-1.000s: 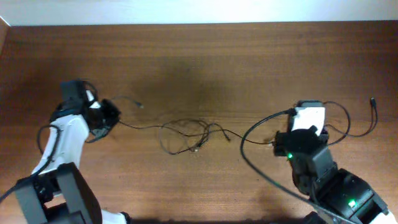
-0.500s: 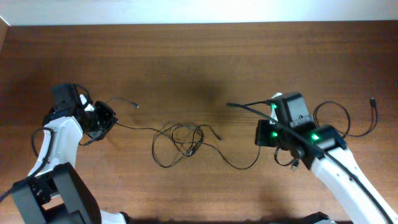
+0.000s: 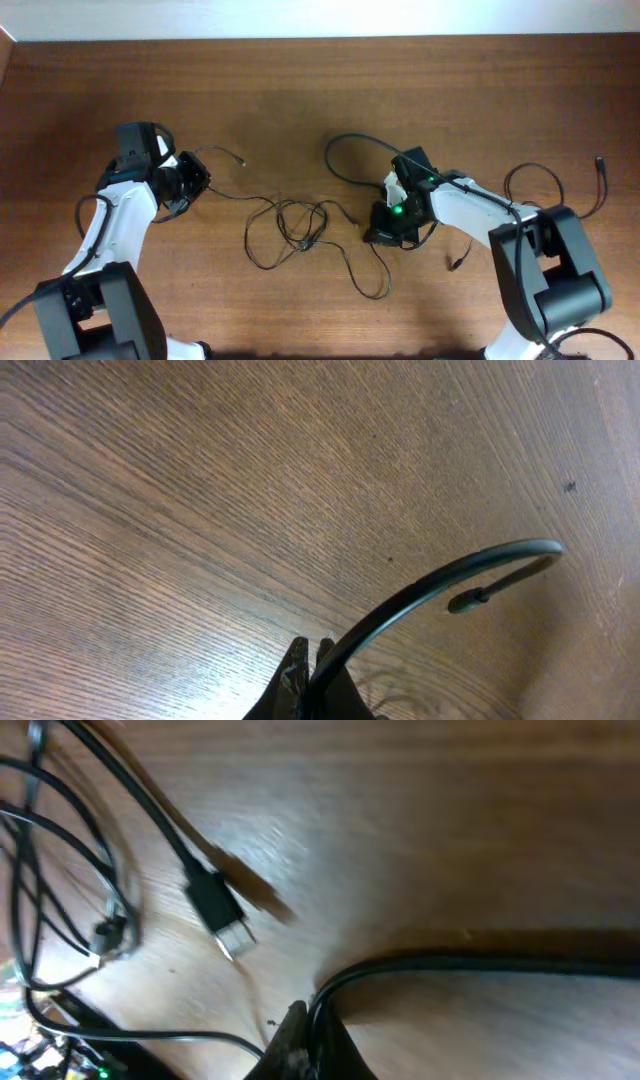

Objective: Untangle cables

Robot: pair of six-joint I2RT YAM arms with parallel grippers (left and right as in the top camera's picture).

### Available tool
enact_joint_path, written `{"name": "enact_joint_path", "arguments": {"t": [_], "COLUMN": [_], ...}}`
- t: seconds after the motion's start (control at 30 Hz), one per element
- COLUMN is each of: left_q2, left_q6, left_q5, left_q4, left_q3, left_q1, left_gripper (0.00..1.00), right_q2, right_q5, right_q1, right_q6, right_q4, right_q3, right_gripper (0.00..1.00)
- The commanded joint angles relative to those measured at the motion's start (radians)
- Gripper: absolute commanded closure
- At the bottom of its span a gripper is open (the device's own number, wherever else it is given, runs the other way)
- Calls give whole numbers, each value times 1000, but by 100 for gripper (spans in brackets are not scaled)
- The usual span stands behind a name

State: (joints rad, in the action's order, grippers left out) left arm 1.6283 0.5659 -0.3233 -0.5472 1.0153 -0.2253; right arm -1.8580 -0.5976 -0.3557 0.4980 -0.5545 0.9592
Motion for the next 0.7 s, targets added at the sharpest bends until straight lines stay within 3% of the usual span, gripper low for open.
{"name": "enact_joint_path", "arguments": {"t": [0.0,0.1,0.23,0.3,0.37,0.47,0.53,0.57,0.67], "left_q2": [-7,-7,-7,-7,-7,-7,-7,-7,-7], "left_q6": [7,-45,-366,-351,-153,-27,-27,-27,-27], "left_q5": [7,-156,-634,-514,-233,-73,-73,-73,-73], "left_q4": [6,54,170,158,94,37,37,37,37], "left_q3": [-5,-5,-5,-5,-5,-5,-5,-5,-5], "left_q1": [3,3,3,3,3,3,3,3,3], "left_gripper": [100,100,100,100,100,100,100,100,100], "right_q2": [-28,-28,-28,-28,-5,65,81,81,81], "right_q5": [-41,-97,-122,-94,-97,-42,-53,-52,12], "right_q1": [-3,-19,-32,-30,-21,-1,-31,-57,-118], "right_q6": [34,34,29,23,-108,-146,-115,-112,-95], "right_q4": [74,157,214,190,105,-92,-169,-169,-175], "right_q3": [2,2,2,2,22,125,196,196,212], "right_gripper": [96,96,96,96,96,92,50,41,36]}}
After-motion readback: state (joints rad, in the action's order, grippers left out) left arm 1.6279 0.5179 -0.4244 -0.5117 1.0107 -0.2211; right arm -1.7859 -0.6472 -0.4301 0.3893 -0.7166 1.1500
